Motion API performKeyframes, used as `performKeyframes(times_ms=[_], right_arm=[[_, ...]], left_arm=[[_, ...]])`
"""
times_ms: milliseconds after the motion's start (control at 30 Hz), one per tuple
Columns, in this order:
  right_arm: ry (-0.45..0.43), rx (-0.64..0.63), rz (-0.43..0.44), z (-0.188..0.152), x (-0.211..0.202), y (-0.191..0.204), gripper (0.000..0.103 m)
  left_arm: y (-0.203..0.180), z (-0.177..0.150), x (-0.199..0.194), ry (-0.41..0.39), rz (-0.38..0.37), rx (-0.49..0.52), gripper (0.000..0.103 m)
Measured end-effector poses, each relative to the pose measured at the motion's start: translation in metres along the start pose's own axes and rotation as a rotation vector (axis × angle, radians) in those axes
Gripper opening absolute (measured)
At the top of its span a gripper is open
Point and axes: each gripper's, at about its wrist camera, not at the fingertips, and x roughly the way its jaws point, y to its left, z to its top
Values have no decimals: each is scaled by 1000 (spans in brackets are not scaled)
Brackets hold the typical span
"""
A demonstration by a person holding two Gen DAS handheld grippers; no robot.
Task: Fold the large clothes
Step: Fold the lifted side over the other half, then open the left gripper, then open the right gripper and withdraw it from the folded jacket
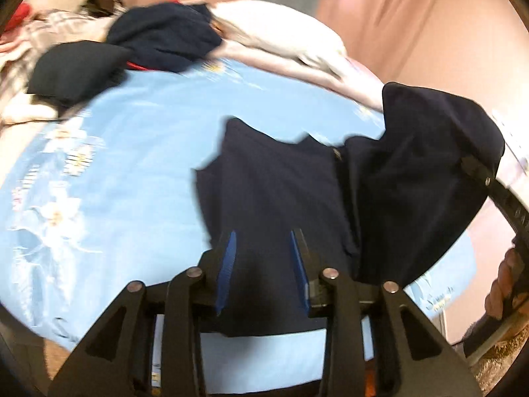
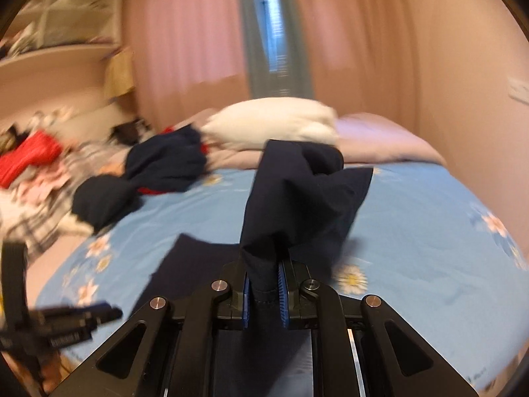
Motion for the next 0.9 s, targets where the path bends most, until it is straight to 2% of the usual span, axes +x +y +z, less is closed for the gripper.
performKeyframes(times_ms=[67,233,400,533,733,900], right_arm=[[11,-56,31,-2,7,17,14],[105,-164,165,-19,36,64,12],[279,-215,284,-56,65,95,12],[392,-235,318,-84,82,105,12],[392,-207,344,-84,64,96,12],[451,-149,376,-99,81,93,12]], left_arm=[[10,-3,-11,-28,24,-19,36],[36,-1,-25,-72,82,-73,40],[47,-2,-28,-74,103,-99,41],[49,-4,-24,-52,103,-113,41],[43,-5,-19,-41,84,-87,44],[33,-3,-13,-24,58,-69,49]])
